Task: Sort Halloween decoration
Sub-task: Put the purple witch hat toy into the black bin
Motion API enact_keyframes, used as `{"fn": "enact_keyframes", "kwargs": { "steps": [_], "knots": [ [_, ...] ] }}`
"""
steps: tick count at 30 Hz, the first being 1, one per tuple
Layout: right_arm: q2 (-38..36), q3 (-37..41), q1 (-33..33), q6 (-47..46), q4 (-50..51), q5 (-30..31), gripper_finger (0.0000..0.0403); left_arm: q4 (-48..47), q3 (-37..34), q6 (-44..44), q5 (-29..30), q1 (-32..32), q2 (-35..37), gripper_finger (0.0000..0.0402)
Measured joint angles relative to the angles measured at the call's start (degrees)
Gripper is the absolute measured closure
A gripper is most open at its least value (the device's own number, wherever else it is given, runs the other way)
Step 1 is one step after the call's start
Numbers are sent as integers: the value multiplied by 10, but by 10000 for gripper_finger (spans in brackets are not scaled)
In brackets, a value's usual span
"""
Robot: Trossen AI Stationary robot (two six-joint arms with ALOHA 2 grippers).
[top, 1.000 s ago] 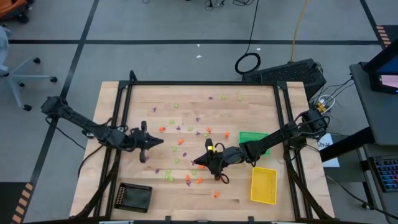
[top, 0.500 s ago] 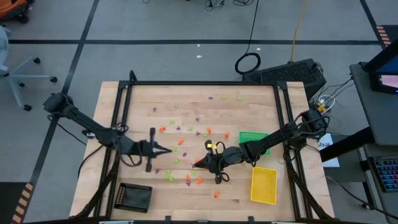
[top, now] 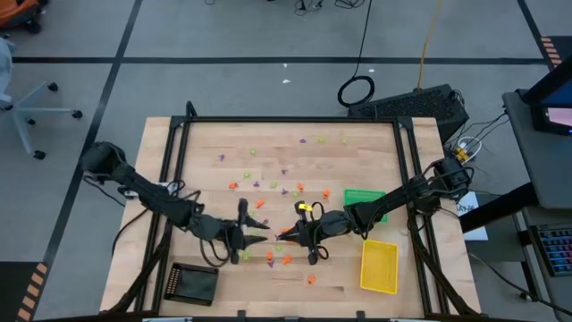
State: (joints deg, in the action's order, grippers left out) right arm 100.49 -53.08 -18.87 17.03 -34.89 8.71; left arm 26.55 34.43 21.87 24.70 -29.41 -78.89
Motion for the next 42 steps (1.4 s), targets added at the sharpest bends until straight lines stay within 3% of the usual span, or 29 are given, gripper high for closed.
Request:
{"fn": "enact_keyframes", "kwargs": {
  "steps": [3,9,25,42],
  "knots": [
    [0,0,0,-35,0,0,403,-1,18,46,14,0,-32,221],
    [0,0,5,-89,8,-45,403,0,47,116,28,2,-74,217],
    [0,0,18,-175,9,-45,403,0,54,115,23,2,-81,217],
    [0,0,19,-192,9,-54,403,0,54,115,19,2,-81,288]
  ]
}}
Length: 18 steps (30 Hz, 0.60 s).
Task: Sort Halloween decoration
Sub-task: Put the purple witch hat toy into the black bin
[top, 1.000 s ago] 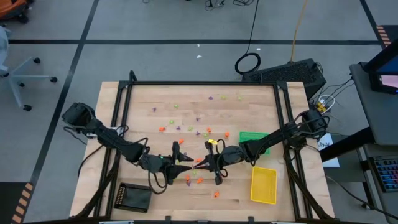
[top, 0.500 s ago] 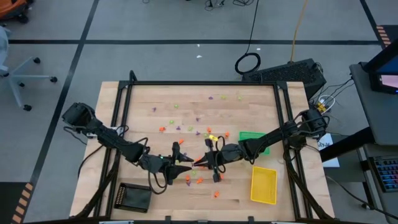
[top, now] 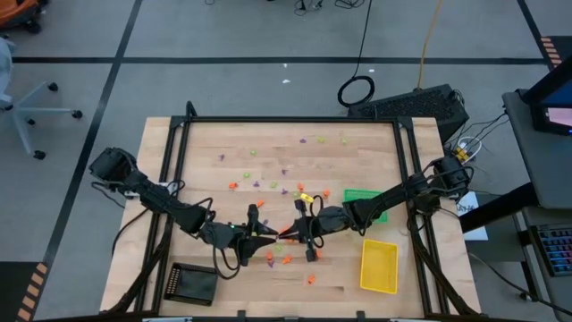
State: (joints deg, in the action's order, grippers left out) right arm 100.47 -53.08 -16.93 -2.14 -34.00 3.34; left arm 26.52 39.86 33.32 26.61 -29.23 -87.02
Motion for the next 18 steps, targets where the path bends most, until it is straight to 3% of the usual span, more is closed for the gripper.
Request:
{"fn": "enact_keyframes", "kwargs": {
  "steps": [5,18],
  "knots": [
    [0,0,0,-5,0,-34,403,-10,0,0,-8,0,-3,288],
    [0,0,1,-21,-3,-35,403,17,0,0,-34,4,-7,288]
  ]
}}
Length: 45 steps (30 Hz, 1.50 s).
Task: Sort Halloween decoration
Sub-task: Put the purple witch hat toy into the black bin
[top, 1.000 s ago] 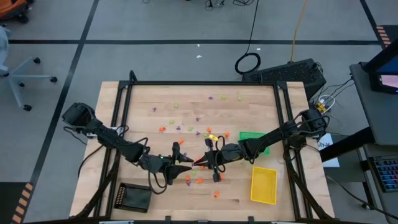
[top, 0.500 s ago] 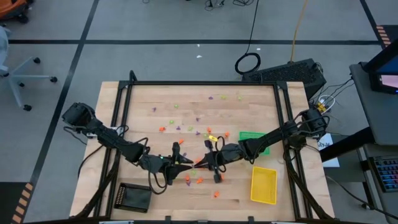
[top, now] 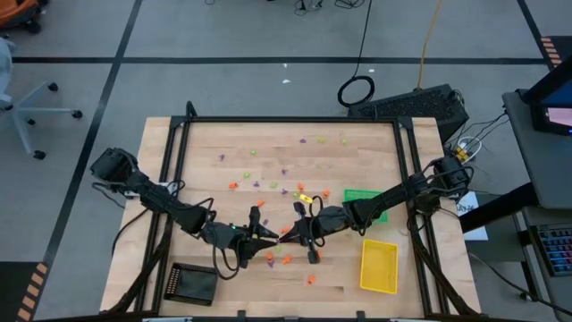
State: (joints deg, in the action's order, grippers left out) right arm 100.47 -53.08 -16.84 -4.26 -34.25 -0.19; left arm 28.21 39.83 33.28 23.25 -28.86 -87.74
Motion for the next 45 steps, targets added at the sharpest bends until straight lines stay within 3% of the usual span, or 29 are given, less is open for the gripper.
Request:
{"fn": "enact_keyframes", "kwargs": {
  "steps": [16,34,45],
  "knots": [
    [0,0,0,0,-2,0,403,-2,0,-4,-5,11,0,290],
    [0,0,0,4,-2,-1,403,-11,0,1,-19,12,0,392],
    [0,0,0,-8,1,0,354,-9,0,1,-23,12,0,399]
  ]
}}
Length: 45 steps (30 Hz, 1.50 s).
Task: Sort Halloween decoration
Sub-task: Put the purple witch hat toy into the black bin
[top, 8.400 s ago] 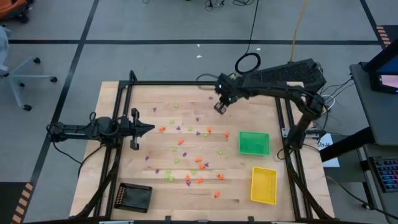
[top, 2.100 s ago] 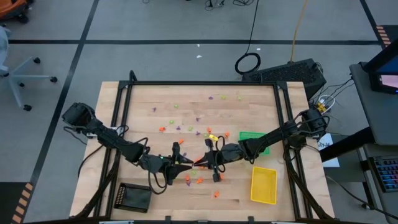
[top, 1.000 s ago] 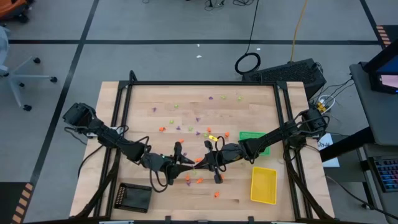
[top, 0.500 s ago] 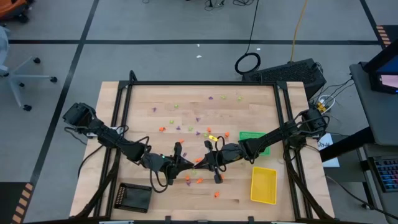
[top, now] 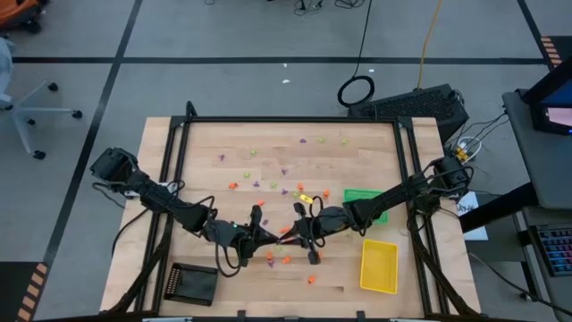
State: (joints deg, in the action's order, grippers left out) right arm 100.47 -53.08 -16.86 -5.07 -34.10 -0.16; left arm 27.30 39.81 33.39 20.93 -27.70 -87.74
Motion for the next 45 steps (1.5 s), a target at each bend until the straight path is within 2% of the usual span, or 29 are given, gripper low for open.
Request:
{"fn": "enact_keyframes", "kwargs": {
  "steps": [7,10,16,21,26,33,38,45],
  "knots": [
    [0,0,0,-3,27,6,298,3,0,-3,-1,-2,0,400],
    [-7,0,0,-2,59,28,278,2,0,-15,0,-7,1,400],
    [-33,0,0,-8,145,76,262,-37,0,-64,18,-27,30,400],
    [-37,0,-1,-16,160,83,265,-145,0,-153,24,-54,88,400],
    [-37,0,-1,-19,167,83,265,-311,7,-275,58,-100,151,400],
    [-37,0,-1,-34,194,92,265,-575,89,-450,63,-169,170,400],
    [-37,0,-1,-37,199,92,265,-672,124,-525,6,-216,167,400],
    [-37,0,-1,-37,198,92,266,-704,125,-581,-81,-288,152,400]
  ]
}}
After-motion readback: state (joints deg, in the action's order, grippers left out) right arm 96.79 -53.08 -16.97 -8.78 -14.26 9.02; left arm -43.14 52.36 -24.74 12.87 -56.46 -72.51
